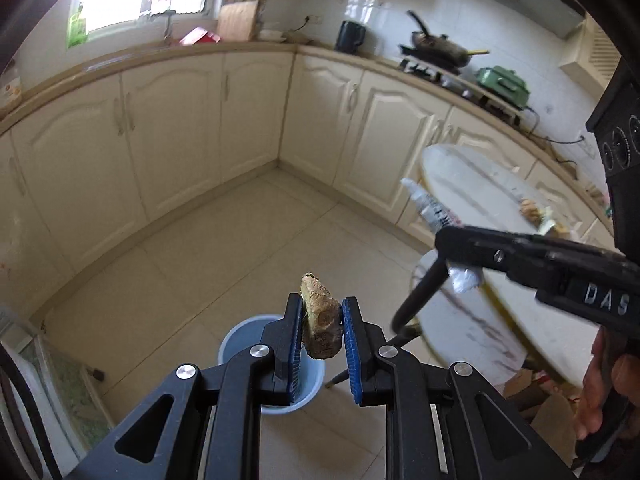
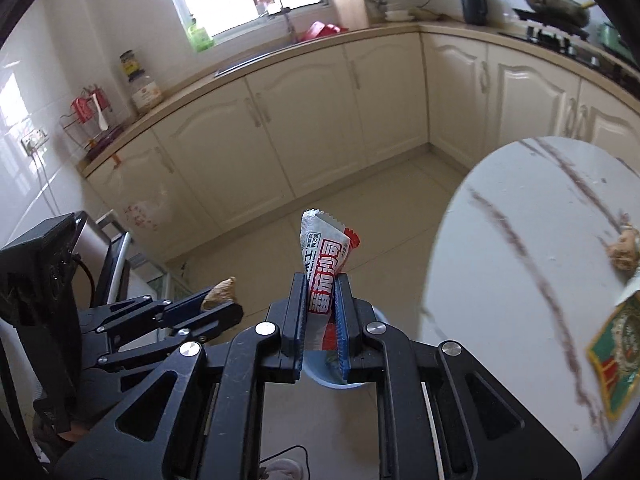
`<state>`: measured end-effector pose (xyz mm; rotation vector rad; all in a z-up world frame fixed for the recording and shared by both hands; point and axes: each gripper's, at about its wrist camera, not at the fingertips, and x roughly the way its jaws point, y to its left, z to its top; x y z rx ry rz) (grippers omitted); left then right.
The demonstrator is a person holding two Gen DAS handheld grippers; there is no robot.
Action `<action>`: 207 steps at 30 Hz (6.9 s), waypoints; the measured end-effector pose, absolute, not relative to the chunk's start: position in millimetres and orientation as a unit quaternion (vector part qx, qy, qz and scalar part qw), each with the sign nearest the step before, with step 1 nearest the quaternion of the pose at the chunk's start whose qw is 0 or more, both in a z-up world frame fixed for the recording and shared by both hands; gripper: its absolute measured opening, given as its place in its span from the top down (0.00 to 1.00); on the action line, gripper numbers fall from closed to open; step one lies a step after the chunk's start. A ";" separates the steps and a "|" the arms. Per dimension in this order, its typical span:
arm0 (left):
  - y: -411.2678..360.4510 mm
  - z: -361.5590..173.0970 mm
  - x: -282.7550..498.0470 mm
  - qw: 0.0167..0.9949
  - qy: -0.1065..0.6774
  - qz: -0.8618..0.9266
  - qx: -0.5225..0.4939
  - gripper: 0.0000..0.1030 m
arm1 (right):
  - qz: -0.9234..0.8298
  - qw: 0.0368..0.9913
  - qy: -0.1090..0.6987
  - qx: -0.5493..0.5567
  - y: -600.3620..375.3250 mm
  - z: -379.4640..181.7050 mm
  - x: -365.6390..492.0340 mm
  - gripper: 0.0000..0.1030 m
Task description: Collect trash
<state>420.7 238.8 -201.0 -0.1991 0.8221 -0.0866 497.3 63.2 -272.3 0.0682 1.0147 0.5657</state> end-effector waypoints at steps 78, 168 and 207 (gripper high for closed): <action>-17.3 -67.6 -27.3 0.999 0.041 0.033 0.003 0.01 | 0.048 0.989 0.139 -0.019 -75.9 11.3 167.5 0.00; -116.3 -194.7 596.8 0.900 0.392 -0.189 0.041 0.97 | 0.020 0.857 0.514 0.034 -306.6 -313.0 593.1 0.00; -4.0 -106.3 432.8 0.912 0.347 -0.219 0.002 0.97 | 0.070 0.872 0.478 0.072 -276.3 -258.3 461.3 0.84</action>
